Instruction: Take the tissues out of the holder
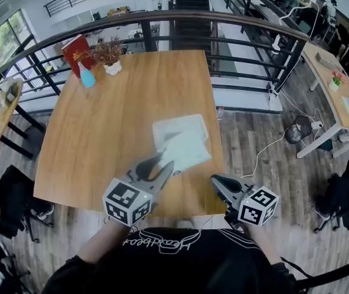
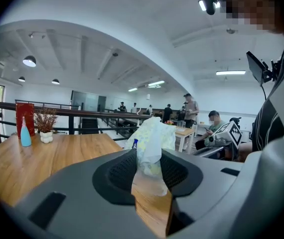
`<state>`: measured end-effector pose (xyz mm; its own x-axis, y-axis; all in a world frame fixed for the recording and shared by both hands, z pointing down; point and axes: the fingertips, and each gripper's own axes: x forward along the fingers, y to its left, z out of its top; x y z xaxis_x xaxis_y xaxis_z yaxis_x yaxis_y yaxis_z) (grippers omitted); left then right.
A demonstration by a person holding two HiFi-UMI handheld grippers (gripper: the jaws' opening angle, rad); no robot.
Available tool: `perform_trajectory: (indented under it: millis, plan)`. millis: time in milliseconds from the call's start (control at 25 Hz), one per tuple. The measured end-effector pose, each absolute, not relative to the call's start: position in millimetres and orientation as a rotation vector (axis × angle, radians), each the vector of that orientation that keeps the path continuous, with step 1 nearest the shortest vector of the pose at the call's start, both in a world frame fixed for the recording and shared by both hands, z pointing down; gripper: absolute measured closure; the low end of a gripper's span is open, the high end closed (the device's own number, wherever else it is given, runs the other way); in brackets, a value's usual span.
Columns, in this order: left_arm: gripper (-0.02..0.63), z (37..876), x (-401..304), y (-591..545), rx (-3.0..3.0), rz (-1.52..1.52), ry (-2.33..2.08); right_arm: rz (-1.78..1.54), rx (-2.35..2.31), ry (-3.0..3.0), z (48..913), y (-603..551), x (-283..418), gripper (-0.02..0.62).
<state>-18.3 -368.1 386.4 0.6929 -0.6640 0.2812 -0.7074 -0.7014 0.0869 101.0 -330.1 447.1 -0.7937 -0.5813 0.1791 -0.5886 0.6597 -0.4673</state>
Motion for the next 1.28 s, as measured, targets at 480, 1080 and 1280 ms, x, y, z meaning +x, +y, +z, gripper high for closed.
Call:
perform_trajectory:
  millis: [480,1080,1280]
  plan:
    - [0.468,390.7,-90.4,-273.4,2.688,0.369,-1.106,0.768,1.127,-2.862,420.5,-257.5,52.3,0.575]
    - [0.469,386.0,-174.0,-138.0,2.78,0.352,-1.005,0.703,1.255,-2.859,397.8,-103.6,-34.5,0.575]
    - [0.469,382.7,-184.1,-119.9,2.796,0.347,-0.996,0.656,1.312,-2.855,390.5,-82.9,-39.5,0.575]
